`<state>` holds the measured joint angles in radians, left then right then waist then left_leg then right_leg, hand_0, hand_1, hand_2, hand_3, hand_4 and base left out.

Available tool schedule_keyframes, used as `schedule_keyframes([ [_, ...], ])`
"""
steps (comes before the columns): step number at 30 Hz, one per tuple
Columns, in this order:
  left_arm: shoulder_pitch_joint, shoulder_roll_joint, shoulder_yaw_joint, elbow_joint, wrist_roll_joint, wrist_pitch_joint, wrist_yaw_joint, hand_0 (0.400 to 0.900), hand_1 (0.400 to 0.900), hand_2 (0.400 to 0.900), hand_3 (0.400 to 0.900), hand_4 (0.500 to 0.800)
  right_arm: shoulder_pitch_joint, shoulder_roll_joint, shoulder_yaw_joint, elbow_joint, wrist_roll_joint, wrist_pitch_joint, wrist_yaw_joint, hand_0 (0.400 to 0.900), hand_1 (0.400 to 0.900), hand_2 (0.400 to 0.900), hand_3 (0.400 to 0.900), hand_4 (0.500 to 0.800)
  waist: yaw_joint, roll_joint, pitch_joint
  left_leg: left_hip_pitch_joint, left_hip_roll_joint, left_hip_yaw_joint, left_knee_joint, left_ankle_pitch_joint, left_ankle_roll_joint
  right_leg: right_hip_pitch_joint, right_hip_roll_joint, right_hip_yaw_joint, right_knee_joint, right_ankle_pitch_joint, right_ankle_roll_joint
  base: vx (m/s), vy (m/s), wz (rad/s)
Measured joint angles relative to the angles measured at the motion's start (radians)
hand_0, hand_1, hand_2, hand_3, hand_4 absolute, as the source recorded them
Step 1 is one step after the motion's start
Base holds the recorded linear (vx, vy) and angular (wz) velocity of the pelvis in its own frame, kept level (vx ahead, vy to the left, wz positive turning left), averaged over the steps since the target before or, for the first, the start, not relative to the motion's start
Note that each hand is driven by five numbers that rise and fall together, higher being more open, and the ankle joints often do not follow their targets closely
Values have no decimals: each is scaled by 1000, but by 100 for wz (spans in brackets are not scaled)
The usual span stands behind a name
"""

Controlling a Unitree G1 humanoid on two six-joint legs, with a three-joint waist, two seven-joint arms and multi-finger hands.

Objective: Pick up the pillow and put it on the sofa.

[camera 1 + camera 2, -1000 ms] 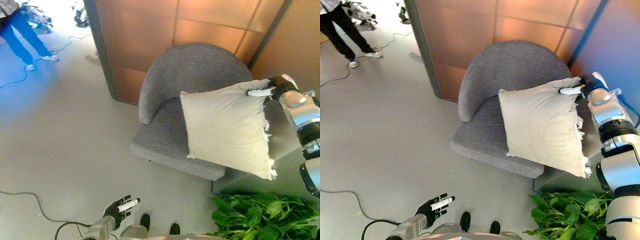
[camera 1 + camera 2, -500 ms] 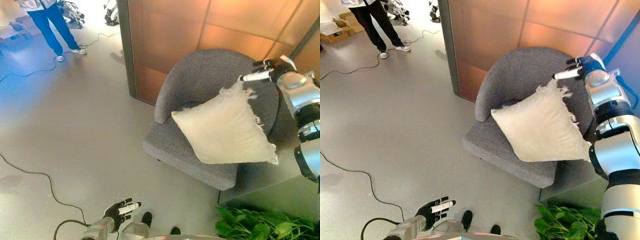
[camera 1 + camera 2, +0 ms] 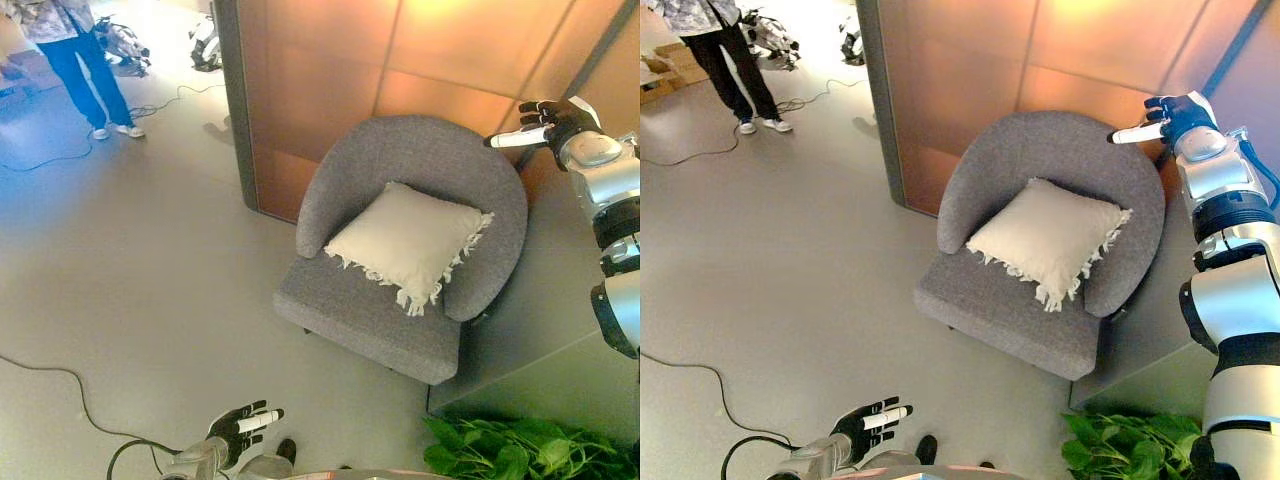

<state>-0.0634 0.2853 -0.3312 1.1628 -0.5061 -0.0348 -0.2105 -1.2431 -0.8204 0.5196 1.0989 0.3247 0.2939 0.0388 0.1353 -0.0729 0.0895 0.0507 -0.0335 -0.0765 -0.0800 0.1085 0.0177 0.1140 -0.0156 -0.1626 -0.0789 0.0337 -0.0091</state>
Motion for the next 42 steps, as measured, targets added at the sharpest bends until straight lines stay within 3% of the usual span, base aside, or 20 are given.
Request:
schedule_keyframes([
  [4, 1, -2, 0, -1, -3, 0, 0, 900, 900, 900, 900, 800, 147, 6, -175, -75, 86, -17, -83, 900, 900, 900, 900, 800, -23, 4, -4, 2, 4, 23, 0, -3, 2, -4, 2, 17, 0, 3, -3, -45, 14, -17],
  [7, 3, -5, 2, -3, -4, -1, -1, 900, 900, 900, 900, 800, 260, 23, -229, -121, 129, -33, -109, 900, 900, 900, 900, 800, -37, 11, -9, 2, 6, 34, 0, -5, 3, -11, 3, 33, 2, 7, -2, -70, 9, -23],
  [9, 5, -5, 7, -3, -12, -2, 0, 900, 900, 900, 900, 800, 417, 77, -296, -207, 147, -71, -134, 900, 900, 900, 900, 800, -57, 12, -9, 3, 10, 57, 0, -8, 2, -21, 6, 53, 10, 7, -2, -71, 2, -26],
  [14, 18, -16, 37, -16, -41, -10, 6, 900, 900, 900, 900, 800, 724, 224, -336, -367, 192, -117, -172, 900, 900, 900, 900, 800, -111, 20, -4, 4, 17, 86, -1, -15, 2, -33, 10, 84, 12, 11, -1, -53, 2, -19],
  [19, 41, -38, 84, -51, -58, -32, 7, 900, 900, 900, 900, 800, 988, 343, -376, -423, 193, -220, -190, 900, 900, 900, 900, 800, -125, 28, 3, 8, 22, 108, -1, -24, 0, -31, 15, 106, -1, 16, -4, -38, 12, -14],
  [23, 54, -52, 86, -50, -58, -37, 6, 900, 900, 900, 900, 800, 1097, 433, -375, -370, 195, -271, -185, 900, 900, 900, 900, 800, -133, 34, 7, 15, 26, 119, -1, -29, -2, -25, 17, 116, -7, 17, -6, -17, 7, -8],
  [25, 64, -64, 85, -47, -58, -57, 5, 900, 900, 900, 900, 800, 1166, 522, -379, -254, 194, -331, -186, 900, 900, 900, 900, 800, -131, 37, 11, 27, 30, 128, -1, -34, -6, -23, 21, 124, -7, 15, -8, -29, -4, -7],
  [28, 67, -72, 85, -27, -57, -67, -1, 900, 900, 900, 900, 800, 1193, 569, -344, -135, 193, -323, -163, 900, 900, 900, 900, 800, -133, 50, 18, 32, 31, 136, -1, -37, -8, -15, 20, 119, -6, 17, -8, -20, -4, -2],
  [42, 66, -67, 85, 21, -48, -102, -25, 900, 900, 900, 900, 800, 1204, 600, -333, 107, 173, -383, -135, 900, 900, 900, 900, 800, -129, 57, 5, 41, 31, 130, -1, -41, -7, -9, 20, 114, -7, 14, -10, -12, 0, 0],
])
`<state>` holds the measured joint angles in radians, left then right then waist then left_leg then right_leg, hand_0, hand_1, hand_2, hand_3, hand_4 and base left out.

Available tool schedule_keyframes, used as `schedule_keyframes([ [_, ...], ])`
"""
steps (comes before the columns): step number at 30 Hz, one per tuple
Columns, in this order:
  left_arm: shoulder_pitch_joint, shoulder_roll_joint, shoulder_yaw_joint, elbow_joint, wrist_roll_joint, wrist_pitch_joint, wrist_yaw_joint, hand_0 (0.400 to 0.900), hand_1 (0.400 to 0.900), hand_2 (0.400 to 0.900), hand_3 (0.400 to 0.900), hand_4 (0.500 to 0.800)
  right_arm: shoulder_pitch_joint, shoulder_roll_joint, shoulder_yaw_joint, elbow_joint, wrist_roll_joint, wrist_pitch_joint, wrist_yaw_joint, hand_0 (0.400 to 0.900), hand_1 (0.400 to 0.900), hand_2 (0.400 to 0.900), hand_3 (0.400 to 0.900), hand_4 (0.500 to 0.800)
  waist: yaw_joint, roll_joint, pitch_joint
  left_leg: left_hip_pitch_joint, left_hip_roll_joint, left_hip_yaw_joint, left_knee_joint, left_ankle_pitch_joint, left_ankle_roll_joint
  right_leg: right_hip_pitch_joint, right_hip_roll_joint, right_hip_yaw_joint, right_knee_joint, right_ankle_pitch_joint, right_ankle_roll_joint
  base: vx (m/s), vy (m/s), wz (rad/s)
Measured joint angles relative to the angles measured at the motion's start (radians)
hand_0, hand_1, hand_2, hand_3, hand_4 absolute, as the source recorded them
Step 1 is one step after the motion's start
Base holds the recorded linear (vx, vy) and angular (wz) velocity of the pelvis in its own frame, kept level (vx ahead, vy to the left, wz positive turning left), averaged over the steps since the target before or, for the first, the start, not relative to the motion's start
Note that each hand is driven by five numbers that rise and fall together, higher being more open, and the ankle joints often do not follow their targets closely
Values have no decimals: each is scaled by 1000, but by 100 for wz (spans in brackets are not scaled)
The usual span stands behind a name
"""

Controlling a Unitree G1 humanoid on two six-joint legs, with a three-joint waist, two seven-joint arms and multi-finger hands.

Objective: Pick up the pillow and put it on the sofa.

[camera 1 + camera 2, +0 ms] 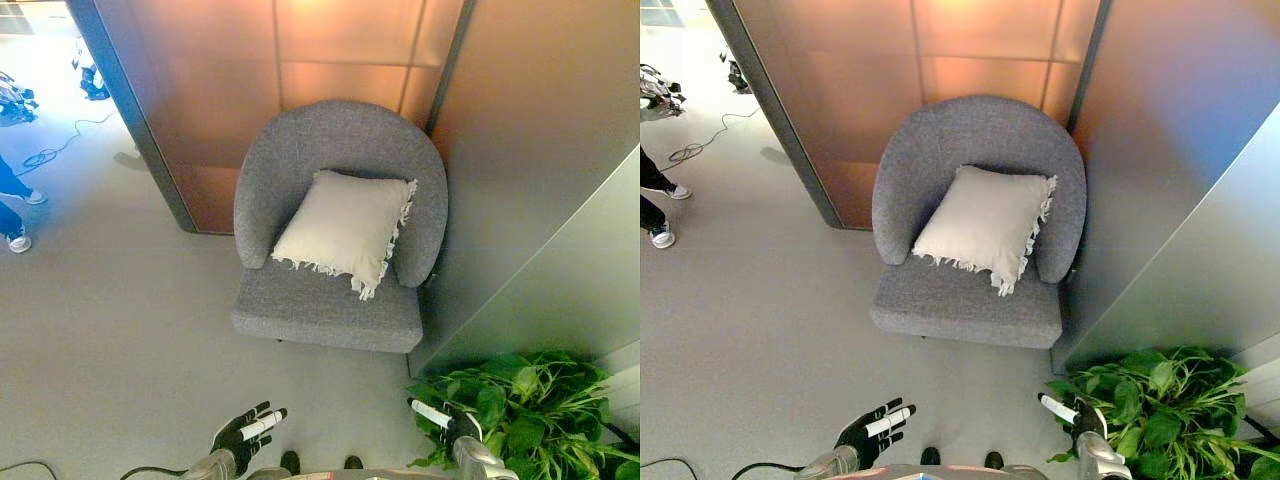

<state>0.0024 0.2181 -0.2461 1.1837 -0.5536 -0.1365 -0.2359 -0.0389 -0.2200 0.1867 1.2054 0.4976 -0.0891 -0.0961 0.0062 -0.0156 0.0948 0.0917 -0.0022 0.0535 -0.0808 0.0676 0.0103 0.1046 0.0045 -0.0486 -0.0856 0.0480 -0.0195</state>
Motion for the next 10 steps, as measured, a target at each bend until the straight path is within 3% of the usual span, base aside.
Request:
schedule_keyframes([
  [10, 6, 0, 0, 40, 11, -10, -31, 900, 900, 900, 900, 800, 11, 7, -9, 25, -1, 0, 38, 900, 900, 900, 900, 800, 0, 13, -47, 8, 1, 1, 0, -6, -2, 5, 1, 2, 1, -3, -4, 11, -3, -3],
])
